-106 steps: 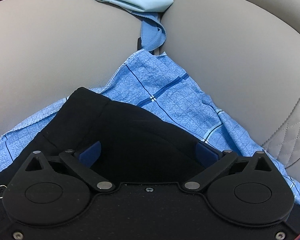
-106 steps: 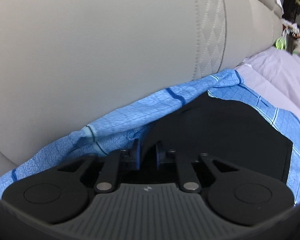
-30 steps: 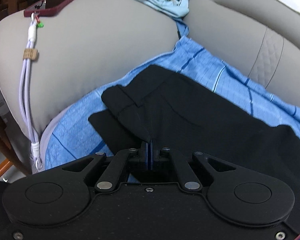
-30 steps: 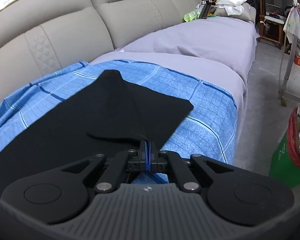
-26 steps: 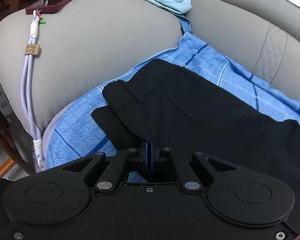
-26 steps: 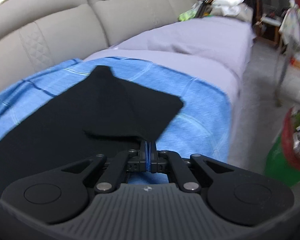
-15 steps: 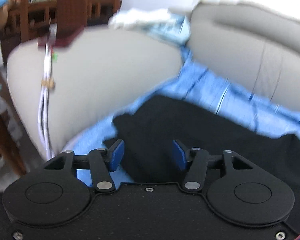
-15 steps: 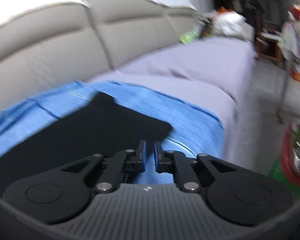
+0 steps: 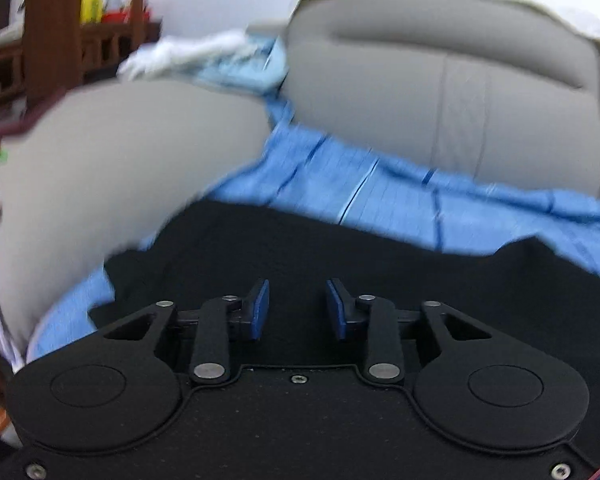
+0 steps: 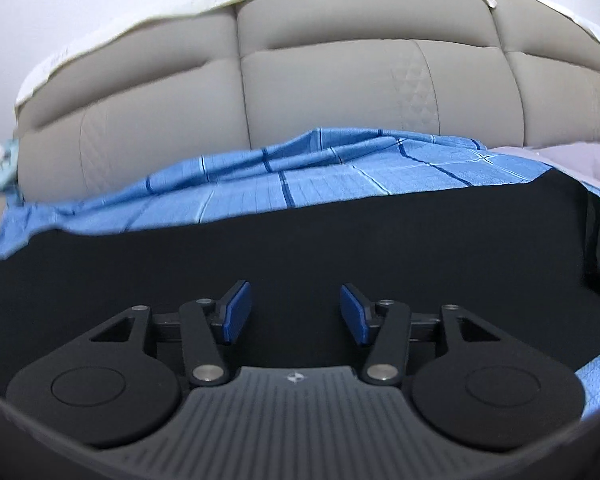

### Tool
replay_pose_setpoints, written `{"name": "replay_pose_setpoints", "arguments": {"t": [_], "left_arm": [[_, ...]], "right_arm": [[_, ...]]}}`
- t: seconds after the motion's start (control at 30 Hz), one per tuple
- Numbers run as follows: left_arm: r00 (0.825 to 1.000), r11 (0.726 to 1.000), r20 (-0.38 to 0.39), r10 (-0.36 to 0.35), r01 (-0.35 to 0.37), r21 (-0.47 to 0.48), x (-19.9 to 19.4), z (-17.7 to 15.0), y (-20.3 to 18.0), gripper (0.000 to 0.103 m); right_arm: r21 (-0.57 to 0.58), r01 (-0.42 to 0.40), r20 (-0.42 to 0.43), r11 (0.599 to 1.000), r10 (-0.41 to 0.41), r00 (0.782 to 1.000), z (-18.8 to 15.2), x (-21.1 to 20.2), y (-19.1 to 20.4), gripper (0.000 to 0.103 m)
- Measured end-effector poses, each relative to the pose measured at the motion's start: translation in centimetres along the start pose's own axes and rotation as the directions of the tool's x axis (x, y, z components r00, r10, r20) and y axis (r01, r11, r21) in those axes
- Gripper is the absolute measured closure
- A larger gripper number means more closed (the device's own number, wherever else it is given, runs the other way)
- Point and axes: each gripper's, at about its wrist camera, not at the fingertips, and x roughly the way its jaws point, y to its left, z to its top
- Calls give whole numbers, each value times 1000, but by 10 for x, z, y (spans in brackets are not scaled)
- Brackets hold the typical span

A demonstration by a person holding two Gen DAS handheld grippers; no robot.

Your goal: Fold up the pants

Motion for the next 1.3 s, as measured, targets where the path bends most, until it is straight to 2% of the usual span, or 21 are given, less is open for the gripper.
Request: {"name": "replay_pose_setpoints", "arguments": {"t": [0.1,0.2,0.27,0.33,0.4,0.43,0.5,0.53,0.57,0.6,0.7,0.77,0.83,0.9,0.93,1.0,1.1,1.2,1.3], "left_arm": [[998,999,-49,27,-28,-36,10,-15,11,72],[998,998,-29,47,-48,-27,11,-24,16,71],[998,998,-23,57,-57,-1,9,-27,15,71],[998,998,-19,66,-66,9,7,-27,13,71],[997,997,-21,73,-73,12,8,-25,11,71],[997,997,-24,79,-79,15,8,-24,10,71],[993,994,-48,106,-104,34,5,-18,5,71],[990,991,-67,126,-122,57,4,-12,-1,74],[989,989,-69,130,-124,81,1,-7,-6,77],[992,989,-52,114,-108,101,-5,-2,-12,80],[1000,993,-5,19,-18,112,-20,14,-34,80],[996,988,15,-83,81,128,-27,23,-54,80],[985,971,27,-173,166,171,-30,25,-76,80],[968,942,24,-249,236,239,-28,23,-101,80],[958,923,19,-285,269,276,-25,21,-113,79],[942,893,7,-337,317,318,-14,14,-133,78],[929,876,-19,-369,354,326,4,6,-151,78],[936,888,-39,-349,343,305,26,4,-157,78],[944,911,-25,-328,323,255,46,4,-150,73]], "right_arm": [[59,77,-26,995,-75,997,-3,-1,-34,36],[113,194,-22,974,-193,981,-2,-7,-81,36],[137,312,-31,940,-311,950,1,-7,-114,36],[207,421,-49,883,-420,906,4,-9,-154,36],[276,468,-52,839,-474,879,3,-14,-186,37],[298,504,-63,811,-510,858,4,-15,-198,38],[315,525,-46,791,-540,840,8,-19,-210,37],[312,580,-54,752,-596,801,11,-18,-212,34],[299,614,-50,731,-630,775,15,-16,-210,33],[290,613,-21,735,-635,772,18,-19,-206,33],[275,504,62,818,-539,840,27,-19,-186,25],[221,437,84,872,-463,882,35,-6,-164,24],[172,356,88,919,-374,923,40,11,-134,23],[140,230,76,963,-242,967,44,29,-104,23],[117,167,64,979,-175,982,48,37,-90,23],[44,56,39,997,-58,998,49,47,-54,23],[-97,-67,0,993,68,998,50,58,-2,22],[-197,-128,-29,972,125,992,51,68,35,21],[-212,-156,-64,965,146,987,57,91,53,21]]}}
